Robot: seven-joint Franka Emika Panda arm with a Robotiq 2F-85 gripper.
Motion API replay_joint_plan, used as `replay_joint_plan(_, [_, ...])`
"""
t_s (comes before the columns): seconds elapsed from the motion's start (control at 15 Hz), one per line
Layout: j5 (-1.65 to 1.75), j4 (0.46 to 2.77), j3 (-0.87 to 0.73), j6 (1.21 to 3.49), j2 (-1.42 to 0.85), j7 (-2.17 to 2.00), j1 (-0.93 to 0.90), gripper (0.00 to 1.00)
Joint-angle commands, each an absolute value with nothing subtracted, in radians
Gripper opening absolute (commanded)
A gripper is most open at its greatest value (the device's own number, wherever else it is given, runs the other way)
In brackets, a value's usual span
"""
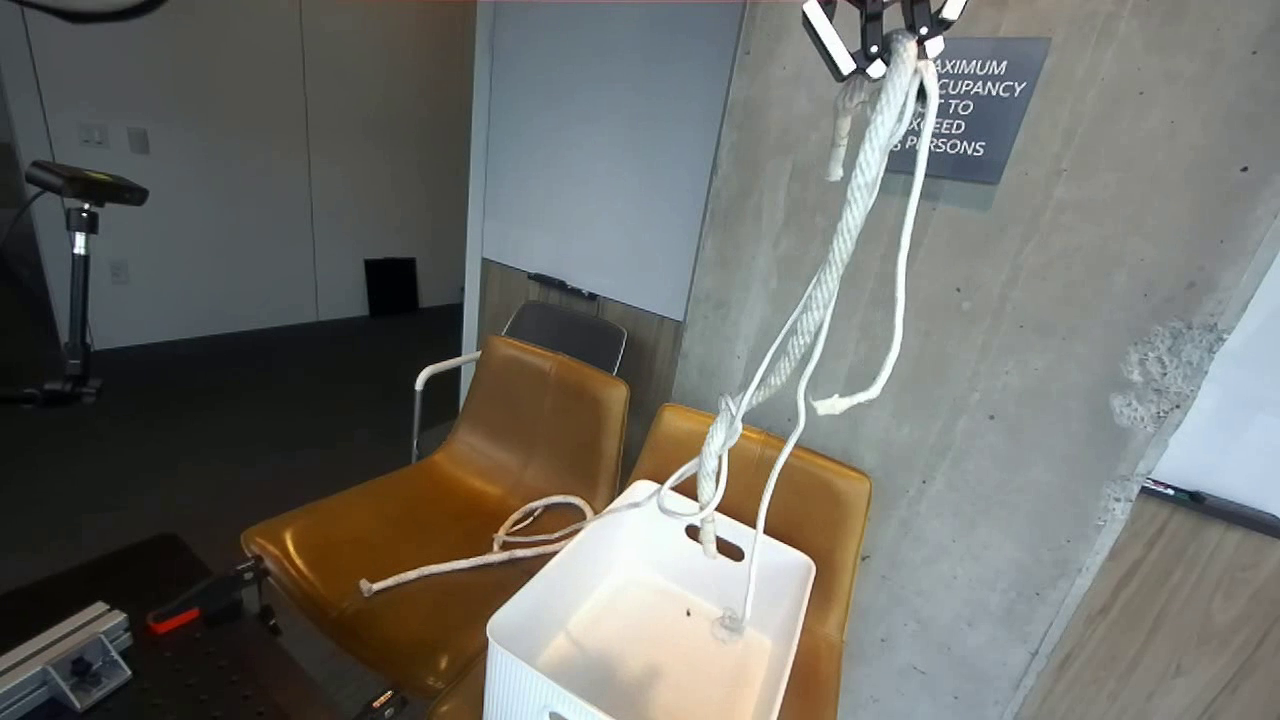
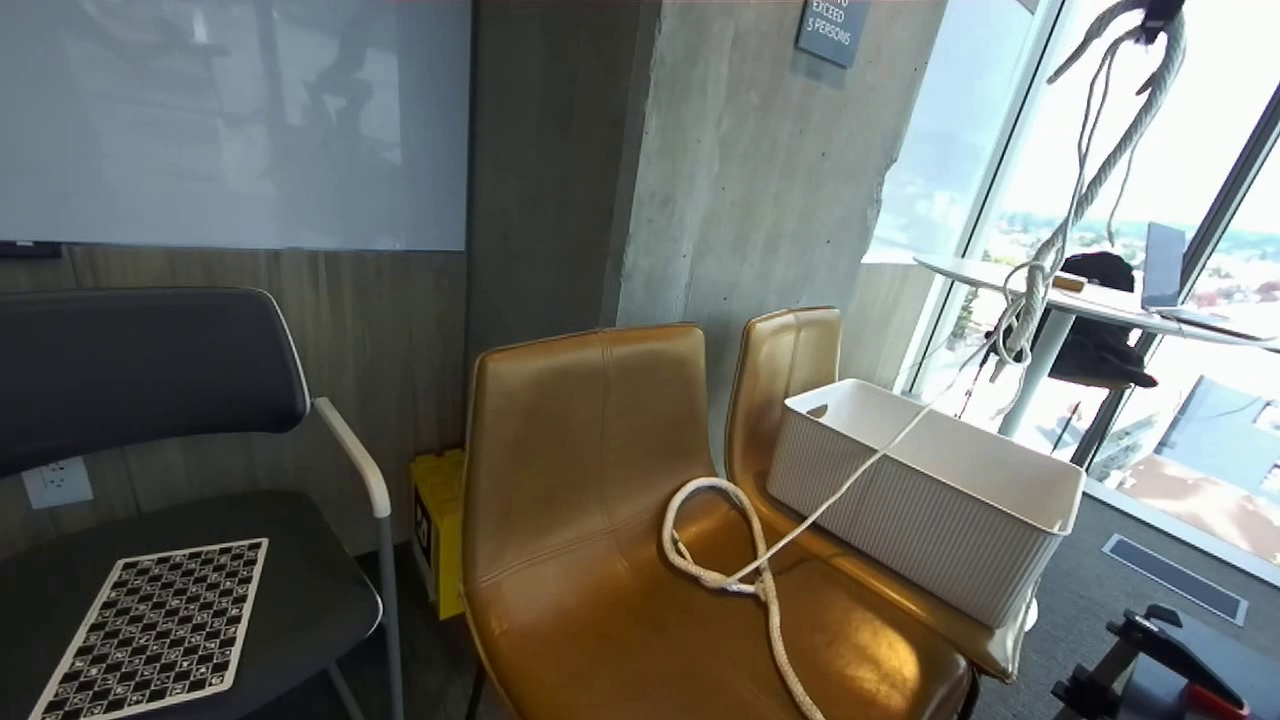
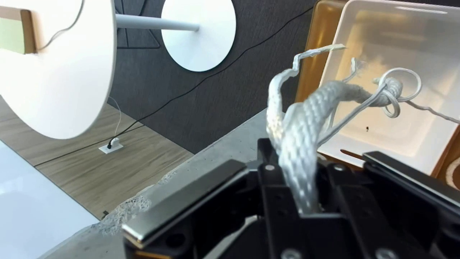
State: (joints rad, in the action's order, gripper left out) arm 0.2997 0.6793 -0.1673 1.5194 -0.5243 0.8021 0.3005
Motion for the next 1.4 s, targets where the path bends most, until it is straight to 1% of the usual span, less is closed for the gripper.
replay_joint_plan(0.0, [0.264,0.636,-0.154,1.517,-0.606,0.817,0.321,0.01])
replay_joint_plan(0.53, [0.196,0.703,-0.128,1.535,-0.724,0.800,0.314,0.01])
replay_joint_plan(0.87, [0.155,0.785,-0.098,1.589,-0.768,0.783,0.292,0.01])
replay_joint_plan(0.93, [0.150,0.808,-0.091,1.612,-0.773,0.776,0.287,0.31])
replay_joint_plan(1.0, [0.149,0.830,-0.087,1.631,-0.773,0.771,0.282,0.32])
replay_joint_plan(1.27, [0.142,0.932,-0.071,1.705,-0.763,0.759,0.275,0.60])
replay_joint_plan(1.33, [0.139,0.963,-0.066,1.726,-0.757,0.755,0.274,0.68])
